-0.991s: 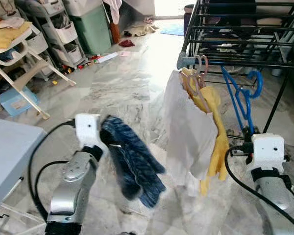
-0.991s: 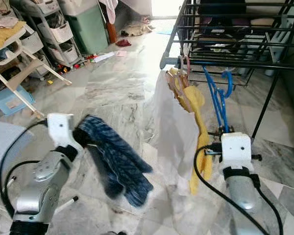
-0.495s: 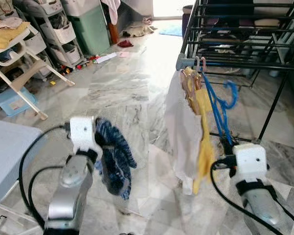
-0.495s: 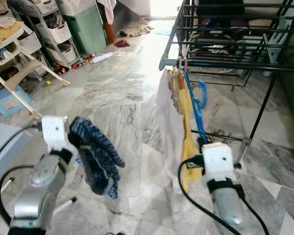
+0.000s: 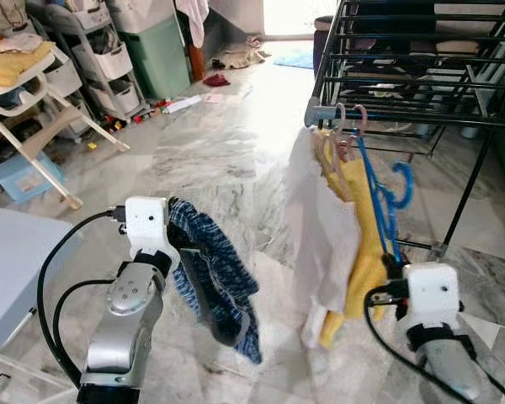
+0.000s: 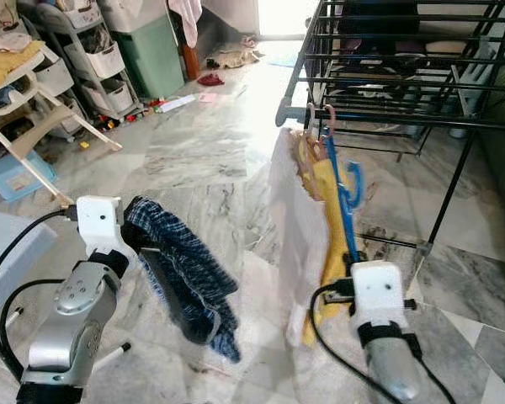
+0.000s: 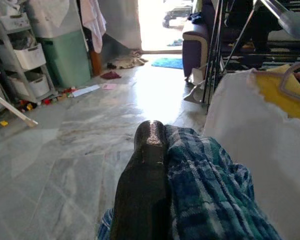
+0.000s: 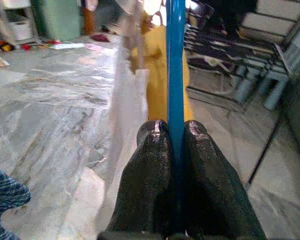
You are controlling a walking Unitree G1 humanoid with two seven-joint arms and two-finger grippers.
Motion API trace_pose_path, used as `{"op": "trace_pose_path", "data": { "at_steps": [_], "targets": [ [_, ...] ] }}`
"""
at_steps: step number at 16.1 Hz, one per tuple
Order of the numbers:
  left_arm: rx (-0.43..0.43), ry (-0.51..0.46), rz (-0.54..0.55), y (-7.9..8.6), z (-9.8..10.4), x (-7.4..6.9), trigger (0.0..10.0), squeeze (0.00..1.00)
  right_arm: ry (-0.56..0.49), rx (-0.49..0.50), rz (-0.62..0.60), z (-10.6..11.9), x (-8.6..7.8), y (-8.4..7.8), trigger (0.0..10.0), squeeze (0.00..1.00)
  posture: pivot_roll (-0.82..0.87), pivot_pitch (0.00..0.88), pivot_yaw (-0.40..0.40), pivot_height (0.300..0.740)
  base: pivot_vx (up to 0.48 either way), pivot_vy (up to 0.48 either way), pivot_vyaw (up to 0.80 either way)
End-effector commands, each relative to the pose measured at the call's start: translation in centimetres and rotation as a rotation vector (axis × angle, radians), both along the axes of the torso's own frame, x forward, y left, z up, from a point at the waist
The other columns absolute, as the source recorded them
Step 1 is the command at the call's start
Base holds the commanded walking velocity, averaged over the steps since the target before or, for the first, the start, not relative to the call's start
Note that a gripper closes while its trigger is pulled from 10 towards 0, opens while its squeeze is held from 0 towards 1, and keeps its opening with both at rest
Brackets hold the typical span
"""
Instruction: Hang hanger
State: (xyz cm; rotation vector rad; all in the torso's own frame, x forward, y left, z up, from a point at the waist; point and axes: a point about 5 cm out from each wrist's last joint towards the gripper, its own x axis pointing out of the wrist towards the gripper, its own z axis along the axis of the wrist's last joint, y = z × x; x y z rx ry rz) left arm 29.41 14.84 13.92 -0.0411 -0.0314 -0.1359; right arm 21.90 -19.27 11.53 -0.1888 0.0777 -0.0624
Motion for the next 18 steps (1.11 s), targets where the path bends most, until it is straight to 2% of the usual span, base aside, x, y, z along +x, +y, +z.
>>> {"op": "trace_pose_path", "data": {
  "at_steps": [1, 7, 9, 10, 13, 18],
  "targets": [
    [0.012, 0.008, 0.007, 0.3, -0.2, 0.0, 10.0, 0.00, 0.074, 0.046, -0.058, -1.3, -0.1, -0.6, 10.0, 0.00, -0.15, 0.067, 0.115, 0.740, 0.000, 0.000, 0.00],
    [-0.024, 0.048, -0.052, -0.7, -0.7, 0.0, 10.0, 0.00, 0.056, -0.020, -0.115, 0.1, 4.4, -0.6, 10.0, 0.00, -0.15, 0.066, 0.123, 0.740, 0.000, 0.000, 0.00],
    [-0.043, 0.068, -0.054, -0.7, -1.0, -0.1, 10.0, 0.00, 0.075, -0.161, -0.085, 0.6, 6.4, -1.0, 10.0, 0.00, -0.14, 0.070, 0.122, 0.740, 0.000, 0.000, 0.00],
    [-0.056, 0.078, -0.054, -0.7, -1.1, -0.2, 10.0, 0.00, 0.079, -0.289, -0.066, 0.9, 7.4, -1.4, 10.0, 0.00, -0.14, 0.071, 0.119, 0.740, 0.000, 0.000, 0.00],
    [-0.133, 0.093, -0.092, -0.9, -1.1, -0.5, 10.0, 0.00, 0.060, -0.460, -0.078, 1.6, 7.9, -2.1, 10.0, 0.00, -0.13, 0.076, 0.110, 0.740, 0.000, 0.000, 0.00],
    [-0.142, 0.116, -0.132, -1.3, -1.4, -0.7, 10.0, 0.00, 0.099, -0.520, -0.236, 1.0, 6.9, -3.9, 10.0, 0.00, -0.14, 0.085, 0.116, 0.740, 0.000, 0.000, 0.00]
  ]
}}
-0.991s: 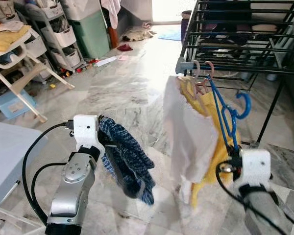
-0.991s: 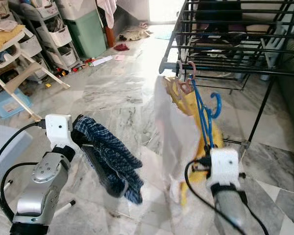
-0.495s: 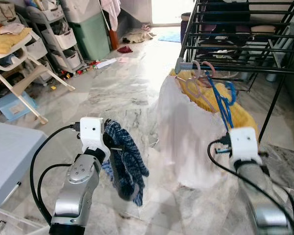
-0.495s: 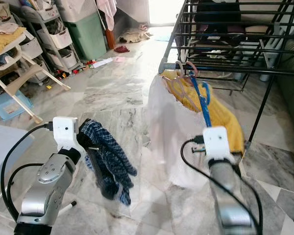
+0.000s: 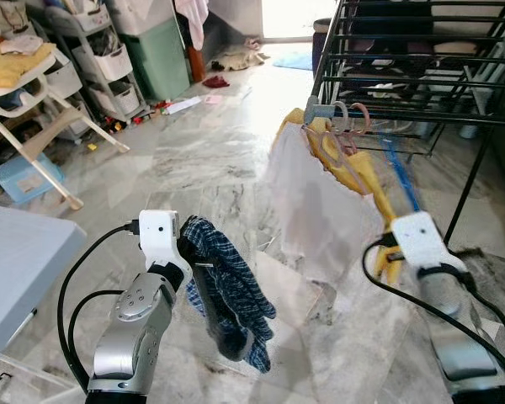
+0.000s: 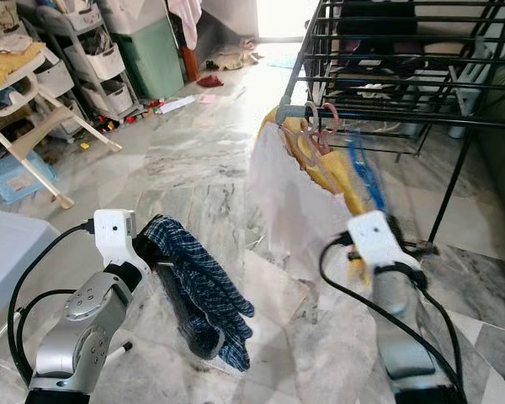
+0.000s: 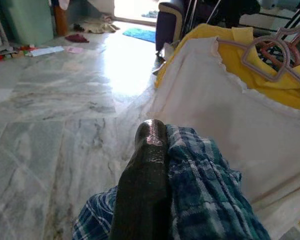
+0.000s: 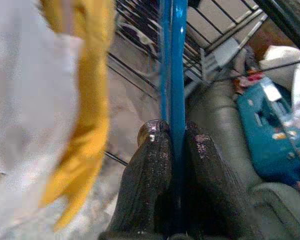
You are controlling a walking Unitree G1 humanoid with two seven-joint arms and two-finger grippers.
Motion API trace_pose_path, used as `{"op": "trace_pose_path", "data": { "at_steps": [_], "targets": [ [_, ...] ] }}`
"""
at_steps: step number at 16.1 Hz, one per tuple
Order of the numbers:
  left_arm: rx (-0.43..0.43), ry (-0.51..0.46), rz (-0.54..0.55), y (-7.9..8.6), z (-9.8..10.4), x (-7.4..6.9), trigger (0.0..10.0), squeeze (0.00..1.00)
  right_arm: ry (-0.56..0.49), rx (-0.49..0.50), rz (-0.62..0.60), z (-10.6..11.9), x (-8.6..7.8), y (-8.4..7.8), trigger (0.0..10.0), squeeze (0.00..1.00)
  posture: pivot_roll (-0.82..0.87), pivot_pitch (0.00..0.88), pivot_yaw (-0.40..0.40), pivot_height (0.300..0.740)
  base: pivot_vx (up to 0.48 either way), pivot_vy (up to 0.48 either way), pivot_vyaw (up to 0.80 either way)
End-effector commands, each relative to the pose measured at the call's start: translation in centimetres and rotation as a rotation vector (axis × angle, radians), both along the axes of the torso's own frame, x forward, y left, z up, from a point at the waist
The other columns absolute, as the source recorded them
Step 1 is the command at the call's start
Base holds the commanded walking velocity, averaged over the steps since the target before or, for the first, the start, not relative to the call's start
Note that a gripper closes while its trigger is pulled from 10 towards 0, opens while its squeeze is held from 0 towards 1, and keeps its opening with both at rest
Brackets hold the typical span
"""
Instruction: Hang hanger
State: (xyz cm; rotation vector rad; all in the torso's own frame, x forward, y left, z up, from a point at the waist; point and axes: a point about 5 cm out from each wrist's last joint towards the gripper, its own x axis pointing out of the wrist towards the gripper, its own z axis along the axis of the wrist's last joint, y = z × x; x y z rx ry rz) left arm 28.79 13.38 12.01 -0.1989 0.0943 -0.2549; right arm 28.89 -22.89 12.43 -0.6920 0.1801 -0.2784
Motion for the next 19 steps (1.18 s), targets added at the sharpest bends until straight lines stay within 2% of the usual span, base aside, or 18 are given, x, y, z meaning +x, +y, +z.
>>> {"op": "trace_pose_path", "data": {
  "at_steps": [1, 3, 5, 6, 8, 10, 16, 17, 19],
  "targets": [
    [0.003, -0.015, -0.010, 0.2, 0.5, -0.1, 10.0, 0.00, -0.007, -0.012, -0.038, 0.0, -0.1, -0.4, 10.0, 0.00, -0.14, 0.085, 0.117, 0.740, 0.000, 0.000, 0.00],
    [0.002, -0.012, -0.016, 0.1, 0.5, 0.0, 10.0, 0.00, -0.022, 0.012, -0.042, 0.2, 0.0, -0.5, 10.0, 0.00, -0.15, 0.085, 0.119, 0.740, 0.000, 0.000, 0.00],
    [0.000, -0.016, -0.020, 0.0, 0.7, 0.1, 10.0, 0.00, -0.072, 0.077, -0.023, 0.6, -0.4, -0.3, 10.0, 0.00, -0.15, 0.083, 0.117, 0.740, 0.000, 0.000, 0.00],
    [0.005, -0.019, -0.013, 0.2, 0.7, 0.1, 10.0, 0.00, -0.141, 0.115, 0.040, 1.1, -1.4, 0.6, 10.0, 0.00, -0.14, 0.082, 0.115, 0.740, 0.000, 0.000, 0.00],
    [0.009, -0.018, -0.009, 0.2, 0.7, 0.1, 10.0, 0.00, -0.159, 0.113, 0.066, 1.2, -1.9, 1.0, 10.0, 0.00, -0.15, 0.082, 0.114, 0.740, 0.000, 0.000, 0.00],
    [0.013, -0.017, -0.008, 0.2, 0.6, 0.1, 10.0, 0.00, -0.152, 0.138, 0.084, 0.0, -5.5, 1.7, 10.0, 0.00, -0.15, 0.080, 0.119, 0.740, 0.000, 0.000, 0.00],
    [0.022, -0.029, -0.010, 0.3, 0.8, 0.6, 10.0, 0.00, -0.091, 0.181, 0.161, -1.7, -10.9, 2.7, 10.0, 0.00, -0.17, 0.074, 0.132, 0.740, 0.000, 0.000, 0.00],
    [0.026, -0.032, -0.005, 0.3, 0.8, 0.7, 10.0, 0.00, -0.099, 0.199, 0.175, -1.5, -11.0, 2.9, 10.0, 0.00, -0.17, 0.072, 0.133, 0.740, 0.000, 0.000, 0.00],
    [0.052, -0.055, 0.028, 0.5, 1.1, 1.0, 10.0, 0.00, -0.168, 0.296, 0.260, 0.1, -10.2, 4.1, 10.0, 0.00, -0.17, 0.066, 0.139, 0.740, 0.000, 0.000, 0.00]
  ]
}}
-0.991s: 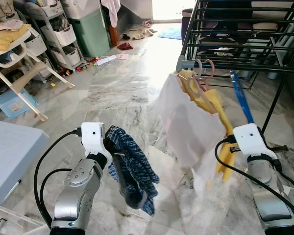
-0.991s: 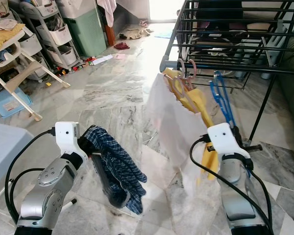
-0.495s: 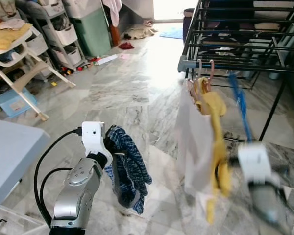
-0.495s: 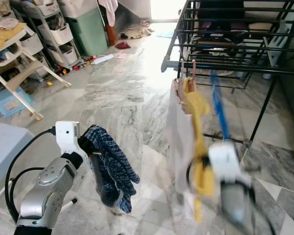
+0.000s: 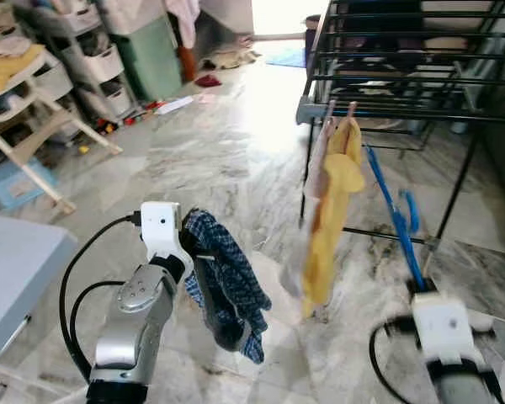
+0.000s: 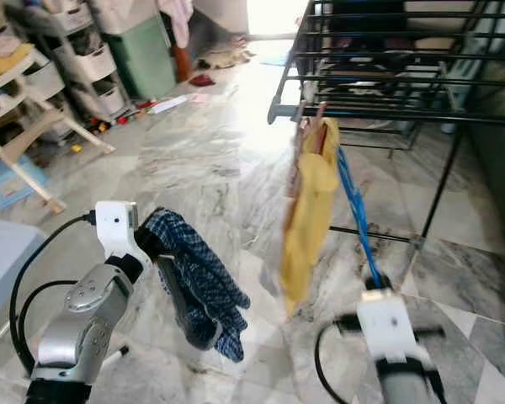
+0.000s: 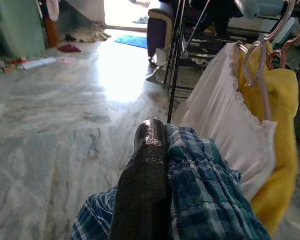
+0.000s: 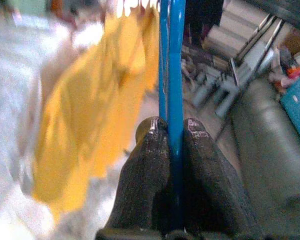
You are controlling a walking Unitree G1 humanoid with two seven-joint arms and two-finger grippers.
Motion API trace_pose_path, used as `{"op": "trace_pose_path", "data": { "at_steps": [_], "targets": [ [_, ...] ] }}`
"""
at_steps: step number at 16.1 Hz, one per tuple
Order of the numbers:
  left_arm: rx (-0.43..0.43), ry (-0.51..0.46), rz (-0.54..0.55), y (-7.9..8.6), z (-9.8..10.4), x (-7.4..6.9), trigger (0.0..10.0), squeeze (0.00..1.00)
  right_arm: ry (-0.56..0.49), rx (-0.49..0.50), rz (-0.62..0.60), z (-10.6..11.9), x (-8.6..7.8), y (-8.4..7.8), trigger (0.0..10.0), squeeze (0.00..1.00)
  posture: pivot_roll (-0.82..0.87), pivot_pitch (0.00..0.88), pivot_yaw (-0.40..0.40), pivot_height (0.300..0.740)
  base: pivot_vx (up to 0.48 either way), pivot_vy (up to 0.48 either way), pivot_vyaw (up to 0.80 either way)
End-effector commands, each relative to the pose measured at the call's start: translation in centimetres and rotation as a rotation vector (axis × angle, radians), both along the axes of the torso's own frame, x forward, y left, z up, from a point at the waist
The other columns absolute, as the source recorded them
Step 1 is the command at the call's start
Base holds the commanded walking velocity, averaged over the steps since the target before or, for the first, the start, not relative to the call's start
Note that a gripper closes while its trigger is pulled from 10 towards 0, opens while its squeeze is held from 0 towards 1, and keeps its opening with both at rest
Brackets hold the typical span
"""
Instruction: Hang hanger
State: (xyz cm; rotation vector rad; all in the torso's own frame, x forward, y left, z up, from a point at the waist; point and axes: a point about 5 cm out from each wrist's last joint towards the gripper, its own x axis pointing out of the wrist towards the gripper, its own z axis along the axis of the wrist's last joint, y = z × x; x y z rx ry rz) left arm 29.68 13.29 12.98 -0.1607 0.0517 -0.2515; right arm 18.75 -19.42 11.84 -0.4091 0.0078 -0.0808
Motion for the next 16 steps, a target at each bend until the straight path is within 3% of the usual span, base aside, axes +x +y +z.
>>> {"op": "trace_pose_path", "data": {
  "at_steps": [1, 3, 5, 7, 11, 16],
  "targets": [
    [0.030, -0.016, 0.034, 0.7, 0.2, 0.2, 10.0, 0.00, -0.052, 0.046, 0.054, 1.3, 0.4, 1.1, 10.0, 0.00, -0.17, 0.061, 0.139, 0.740, 0.000, 0.000, 0.00],
    [0.043, -0.031, 0.060, 1.0, 0.3, 0.3, 10.0, 0.00, -0.096, 0.070, 0.092, 2.4, 2.6, 2.0, 10.0, 0.00, -0.15, 0.049, 0.130, 0.740, 0.000, 0.000, 0.00],
    [0.046, -0.032, 0.089, 1.3, 0.2, 0.0, 10.0, 0.00, -0.105, 0.049, 0.112, 2.4, 3.8, 2.2, 10.0, 0.00, -0.14, 0.043, 0.114, 0.740, 0.000, 0.000, 0.80],
    [0.058, -0.034, 0.124, 1.7, 0.2, -0.3, 10.0, 0.00, -0.108, 0.080, 0.133, 2.6, 4.6, 2.6, 10.0, 0.00, -0.12, 0.042, 0.101, 0.740, 0.000, 0.000, 0.80],
    [0.162, -0.083, 0.205, 2.3, 1.0, -0.6, 10.0, 0.00, -0.133, 0.107, 0.239, 3.6, 6.2, 3.7, 10.0, 0.00, -0.09, 0.064, 0.084, 0.740, 0.000, 0.000, 0.80],
    [0.202, -0.049, 0.215, 2.4, 0.5, -0.9, 10.0, 0.00, -0.150, 0.121, 0.297, 5.1, 8.2, 3.1, 10.0, 0.00, -0.09, 0.091, 0.078, 0.740, 0.000, 0.000, 0.80]
  ]
}}
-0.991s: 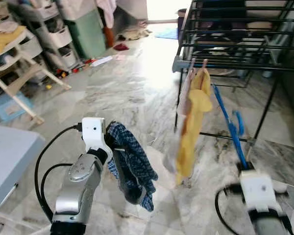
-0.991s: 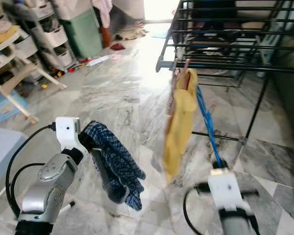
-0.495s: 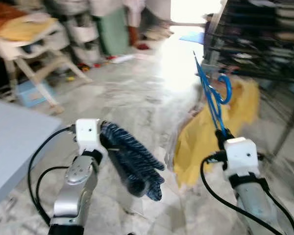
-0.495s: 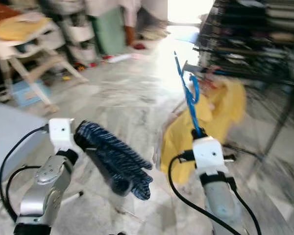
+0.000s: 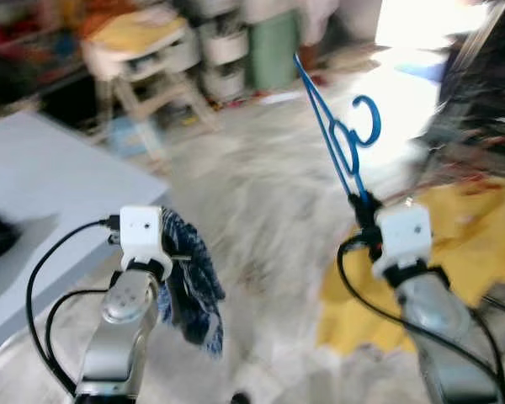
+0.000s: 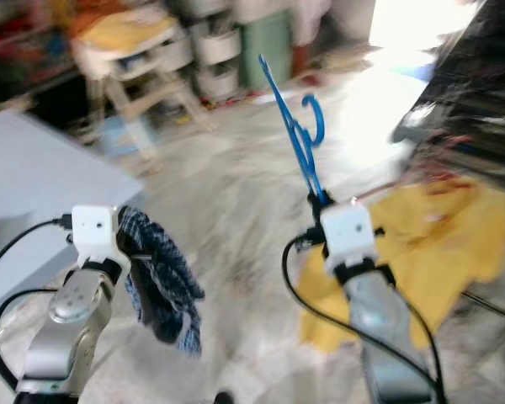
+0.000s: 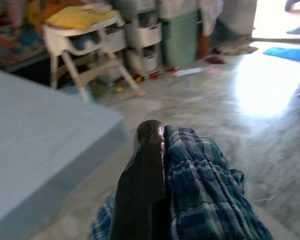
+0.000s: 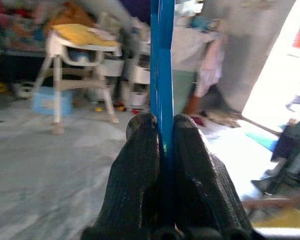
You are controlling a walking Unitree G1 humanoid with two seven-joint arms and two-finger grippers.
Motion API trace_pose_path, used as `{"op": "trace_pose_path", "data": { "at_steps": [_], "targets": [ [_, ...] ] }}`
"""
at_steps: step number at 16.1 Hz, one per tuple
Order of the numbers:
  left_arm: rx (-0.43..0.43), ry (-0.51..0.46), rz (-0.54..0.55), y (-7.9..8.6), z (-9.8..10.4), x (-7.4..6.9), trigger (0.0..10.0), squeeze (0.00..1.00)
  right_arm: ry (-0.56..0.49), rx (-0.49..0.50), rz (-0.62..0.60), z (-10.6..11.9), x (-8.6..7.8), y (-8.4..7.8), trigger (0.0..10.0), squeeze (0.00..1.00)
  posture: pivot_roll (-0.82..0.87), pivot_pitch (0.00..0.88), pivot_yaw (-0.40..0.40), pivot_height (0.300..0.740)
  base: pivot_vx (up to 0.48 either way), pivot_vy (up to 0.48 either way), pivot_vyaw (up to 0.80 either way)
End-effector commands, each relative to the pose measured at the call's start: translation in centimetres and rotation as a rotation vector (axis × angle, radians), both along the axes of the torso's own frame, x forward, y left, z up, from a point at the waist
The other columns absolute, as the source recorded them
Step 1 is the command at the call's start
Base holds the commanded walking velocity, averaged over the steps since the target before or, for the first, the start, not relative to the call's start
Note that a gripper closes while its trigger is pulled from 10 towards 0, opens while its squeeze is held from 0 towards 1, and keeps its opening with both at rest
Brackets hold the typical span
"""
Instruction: Hang hanger
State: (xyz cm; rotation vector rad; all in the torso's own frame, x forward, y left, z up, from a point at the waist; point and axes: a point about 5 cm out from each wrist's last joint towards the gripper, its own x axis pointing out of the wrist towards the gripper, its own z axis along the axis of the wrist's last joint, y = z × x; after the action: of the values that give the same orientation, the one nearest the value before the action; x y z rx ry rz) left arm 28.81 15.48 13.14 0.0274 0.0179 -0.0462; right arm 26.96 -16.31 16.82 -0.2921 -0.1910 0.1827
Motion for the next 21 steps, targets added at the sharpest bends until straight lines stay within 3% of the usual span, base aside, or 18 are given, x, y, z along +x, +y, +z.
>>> {"op": "trace_pose_path", "data": {
  "at_steps": [1, 9, 12, 16, 19, 21],
  "targets": [
    [0.014, -0.002, 0.004, 0.0, 0.3, 0.0, 10.0, 0.00, 0.003, 0.024, 0.001, 0.0, 0.1, -0.1, 10.0, 0.00, -0.09, 0.094, 0.078, 0.740, 0.000, 0.000, 0.80],
    [0.032, -0.029, -0.006, -0.7, 0.3, -0.2, 10.0, 0.00, 0.009, 0.099, 0.042, -0.1, 0.1, 1.0, 10.0, 0.00, -0.09, 0.086, 0.072, 0.740, 0.000, 0.000, 0.42],
    [0.028, -0.042, 0.035, -0.3, 0.0, -0.7, 10.0, 0.00, 0.011, 0.103, 0.082, 0.0, 0.8, 1.6, 10.0, 0.00, -0.07, 0.050, 0.016, 0.740, 0.000, 0.000, 0.00],
    [0.042, -0.078, 0.111, 0.9, 0.5, -0.2, 10.0, 0.00, 0.018, 0.089, 0.190, 0.2, 2.2, 3.8, 10.0, 0.00, -0.04, 0.012, -0.060, 0.740, 0.000, 0.000, 0.00],
    [0.041, -0.083, 0.125, 1.4, 0.9, -0.3, 10.0, 0.00, 0.018, 0.103, 0.218, 0.0, 2.8, 4.6, 10.0, 0.00, 0.00, 0.004, -0.045, 0.740, 0.000, 0.000, 0.00],
    [0.058, -0.084, 0.084, 0.9, 1.1, -0.3, 10.0, 0.00, 0.000, 0.168, 0.208, 0.5, 3.0, 4.6, 10.0, 0.00, -0.01, 0.014, -0.017, 0.740, 0.000, 0.000, 0.00]
  ]
}}
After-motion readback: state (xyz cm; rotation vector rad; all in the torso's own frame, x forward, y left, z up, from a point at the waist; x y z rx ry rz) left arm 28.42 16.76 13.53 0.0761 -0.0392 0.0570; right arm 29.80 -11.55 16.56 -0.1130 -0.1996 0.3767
